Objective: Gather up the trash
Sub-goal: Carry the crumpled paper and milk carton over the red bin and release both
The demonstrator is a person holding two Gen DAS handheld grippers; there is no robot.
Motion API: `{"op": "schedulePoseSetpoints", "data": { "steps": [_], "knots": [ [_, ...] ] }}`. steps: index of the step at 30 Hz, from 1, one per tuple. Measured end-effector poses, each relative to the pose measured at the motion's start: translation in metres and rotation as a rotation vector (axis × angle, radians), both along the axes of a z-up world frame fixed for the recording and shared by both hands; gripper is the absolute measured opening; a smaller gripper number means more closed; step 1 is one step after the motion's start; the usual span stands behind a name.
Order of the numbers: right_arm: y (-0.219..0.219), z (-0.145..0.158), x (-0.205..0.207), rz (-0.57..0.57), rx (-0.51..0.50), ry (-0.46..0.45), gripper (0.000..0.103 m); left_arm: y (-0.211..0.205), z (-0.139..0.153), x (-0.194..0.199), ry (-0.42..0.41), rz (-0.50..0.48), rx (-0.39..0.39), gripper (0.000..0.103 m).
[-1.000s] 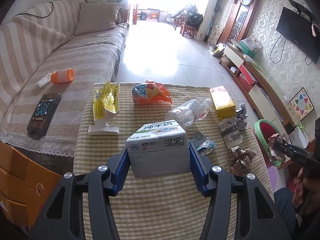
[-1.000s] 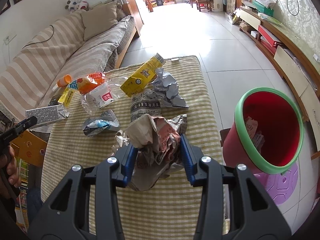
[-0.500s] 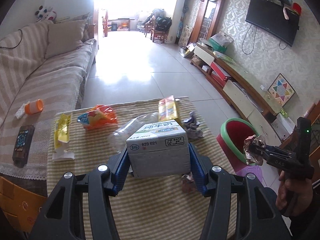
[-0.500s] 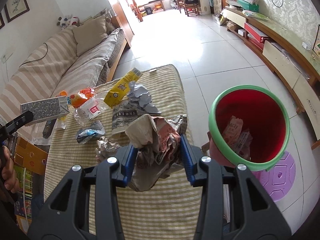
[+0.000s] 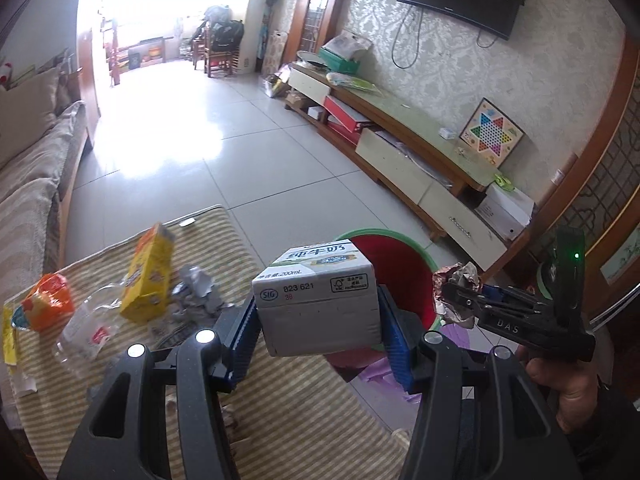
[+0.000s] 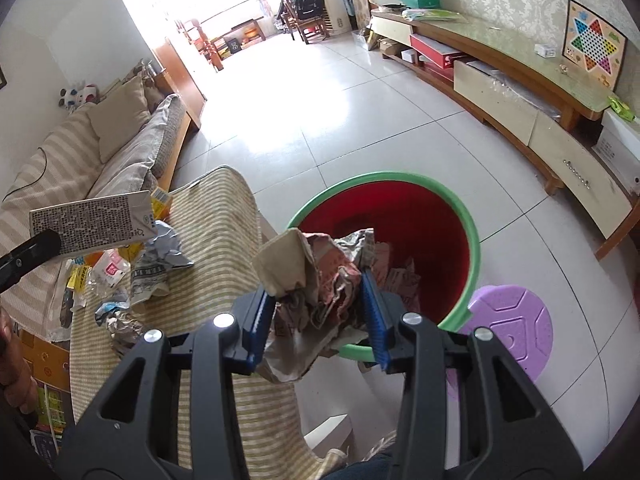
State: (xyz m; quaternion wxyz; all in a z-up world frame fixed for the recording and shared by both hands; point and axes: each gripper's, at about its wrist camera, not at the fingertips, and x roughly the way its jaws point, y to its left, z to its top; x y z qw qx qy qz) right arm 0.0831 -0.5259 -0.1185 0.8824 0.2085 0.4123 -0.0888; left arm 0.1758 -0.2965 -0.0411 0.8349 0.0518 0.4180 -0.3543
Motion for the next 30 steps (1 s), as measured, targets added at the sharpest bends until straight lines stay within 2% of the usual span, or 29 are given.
{"op": "schedulePoseSetpoints", "data": {
  "steps": [5, 10, 18, 26, 28, 30],
  "knots": [
    [-0.027, -0.009, 0.000, -0.026, 0.013, 0.002, 0.040, -0.061, -0.015, -0.004, 0.011, -0.075, 0.032, 0.052],
    [-0.047, -0.022, 0.001, -0.035, 0.031, 0.013, 0.040, -0.099, -0.033, -0.002, 0.031, -0.109, 0.066, 0.052],
    [-0.063, -0.043, 0.005, -0.044, 0.072, 0.037, 0.040, -0.125, -0.066, 0.014, 0.091, -0.124, 0.122, 0.052],
    [-0.064, -0.055, 0.007, -0.037, 0.088, 0.051, 0.040, -0.139, -0.082, 0.020, 0.138, -0.126, 0.146, 0.054],
    [-0.065, -0.056, 0.007, -0.037, 0.088, 0.054, 0.040, -0.139, -0.082, 0.019, 0.141, -0.122, 0.131, 0.065],
    [-0.065, -0.056, 0.008, -0.036, 0.086, 0.056, 0.040, -0.137, -0.081, 0.018, 0.133, -0.113, 0.130, 0.066]
  ]
}}
